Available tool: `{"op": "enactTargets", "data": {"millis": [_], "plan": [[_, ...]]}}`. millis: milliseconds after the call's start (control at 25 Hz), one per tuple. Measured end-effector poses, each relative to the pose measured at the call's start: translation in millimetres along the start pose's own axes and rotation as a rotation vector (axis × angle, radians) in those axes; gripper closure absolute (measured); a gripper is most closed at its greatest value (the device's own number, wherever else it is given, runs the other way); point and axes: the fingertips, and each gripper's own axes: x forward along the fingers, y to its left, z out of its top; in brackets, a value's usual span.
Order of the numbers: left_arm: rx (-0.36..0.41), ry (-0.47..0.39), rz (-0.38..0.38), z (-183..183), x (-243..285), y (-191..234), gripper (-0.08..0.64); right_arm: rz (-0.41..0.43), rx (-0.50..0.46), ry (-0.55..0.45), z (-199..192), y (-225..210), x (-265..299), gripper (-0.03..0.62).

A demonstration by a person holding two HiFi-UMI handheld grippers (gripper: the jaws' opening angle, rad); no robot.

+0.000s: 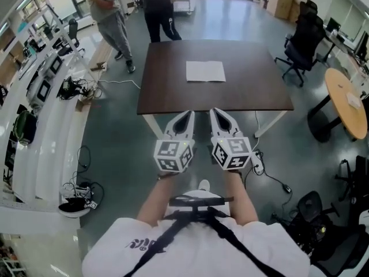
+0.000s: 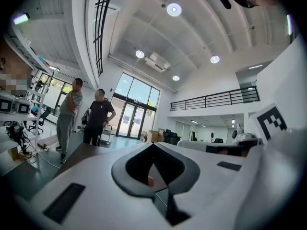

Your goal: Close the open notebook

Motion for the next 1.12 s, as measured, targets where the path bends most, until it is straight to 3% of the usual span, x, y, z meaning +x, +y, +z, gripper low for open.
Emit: {"op": "enactTargets", "data": {"millis": [200,360,680,1120], "plan": [[0.018,0.019,0.006,3,58,-3,0.552,0.002,0.019,0.009,2,-48,24,0.6],[-0.011,0.043,0.025,-16,92,-7,0.552,-0.004,0.014,0.054,-9,-85,29,0.598],[0.002,0.094,0.007,-37,152,-5,0.552,-0.021,0.045,0.08,-24,-134,58,0.6],[-0.043,0.076,-0.022,-41,267,52,0.552,-0.026,-0.02,0.102,-23,-191,158,0.598]]}}
